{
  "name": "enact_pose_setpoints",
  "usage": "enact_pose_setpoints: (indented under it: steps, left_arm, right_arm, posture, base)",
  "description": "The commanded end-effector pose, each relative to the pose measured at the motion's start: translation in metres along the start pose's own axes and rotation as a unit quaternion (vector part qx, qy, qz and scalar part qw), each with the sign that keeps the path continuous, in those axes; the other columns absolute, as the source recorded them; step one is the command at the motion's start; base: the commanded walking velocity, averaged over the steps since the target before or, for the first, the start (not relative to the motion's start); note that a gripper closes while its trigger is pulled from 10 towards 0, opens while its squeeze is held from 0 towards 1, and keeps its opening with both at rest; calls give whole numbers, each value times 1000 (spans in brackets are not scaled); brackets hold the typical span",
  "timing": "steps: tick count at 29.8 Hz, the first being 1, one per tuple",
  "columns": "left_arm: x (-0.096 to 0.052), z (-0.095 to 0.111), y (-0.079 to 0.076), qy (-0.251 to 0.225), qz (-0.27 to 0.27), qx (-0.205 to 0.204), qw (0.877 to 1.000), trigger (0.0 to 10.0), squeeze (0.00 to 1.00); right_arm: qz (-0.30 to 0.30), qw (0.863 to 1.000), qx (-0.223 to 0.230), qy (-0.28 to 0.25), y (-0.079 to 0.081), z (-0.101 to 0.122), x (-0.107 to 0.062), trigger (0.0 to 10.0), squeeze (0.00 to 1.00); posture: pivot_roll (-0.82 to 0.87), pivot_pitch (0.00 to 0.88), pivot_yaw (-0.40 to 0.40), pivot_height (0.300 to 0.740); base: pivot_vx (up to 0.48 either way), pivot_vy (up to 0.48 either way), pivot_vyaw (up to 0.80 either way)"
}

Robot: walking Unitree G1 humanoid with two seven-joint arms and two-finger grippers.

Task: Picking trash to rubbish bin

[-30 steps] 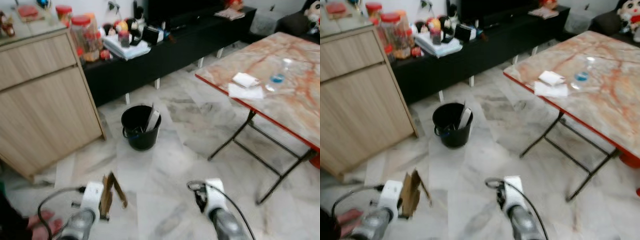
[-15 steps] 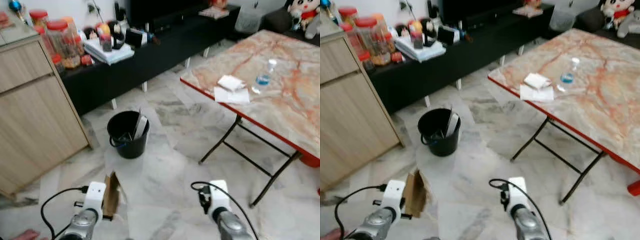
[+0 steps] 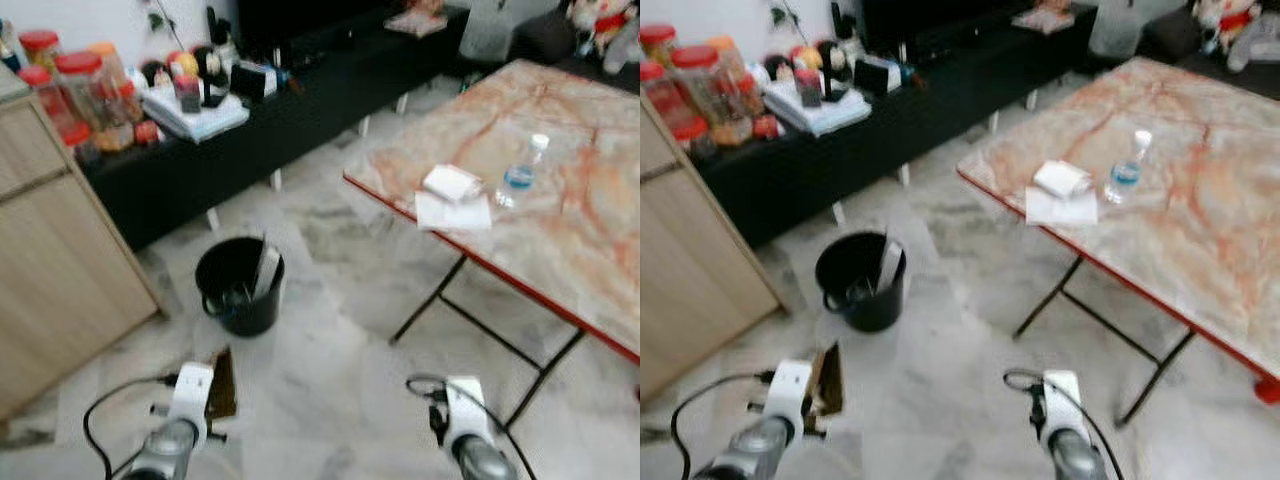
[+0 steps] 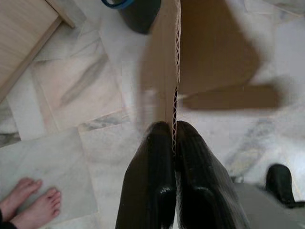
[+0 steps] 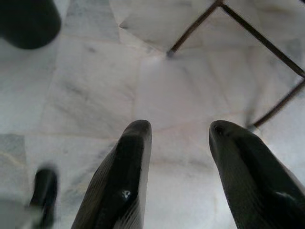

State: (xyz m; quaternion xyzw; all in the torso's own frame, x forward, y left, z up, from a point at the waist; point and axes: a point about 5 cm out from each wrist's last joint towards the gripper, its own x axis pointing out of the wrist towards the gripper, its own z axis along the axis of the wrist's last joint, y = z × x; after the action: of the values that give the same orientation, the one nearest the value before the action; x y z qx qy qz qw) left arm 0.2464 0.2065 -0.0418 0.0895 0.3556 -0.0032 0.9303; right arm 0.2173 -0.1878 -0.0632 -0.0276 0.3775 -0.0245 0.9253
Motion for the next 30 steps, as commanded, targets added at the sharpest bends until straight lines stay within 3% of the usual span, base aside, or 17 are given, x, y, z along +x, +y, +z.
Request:
enact_pose_setpoints:
  steps: [1,21,30]
  left_arm:
    - [-2,-6,8,11,10,1,1000,10000,0]
    - [-2,-6,9,9,13,0,1000,10000,0]
    - [-2,-5,9,7,13,2,1000,10000,0]
  right_arm:
    - [17,1000,-14,5,12,-4,-1,10000,0]
    - [52,998,-18,-5,24,1,0,10000,0]
    - [57,998,2,-18,26,6,1,10000,0]
  posture:
    - [152,139,-29,740]
    - [158,136,-32,740]
    - [159,137,-33,740]
  base:
    - [480,0,0]
    - [449,0,630]
    - [396,0,48]
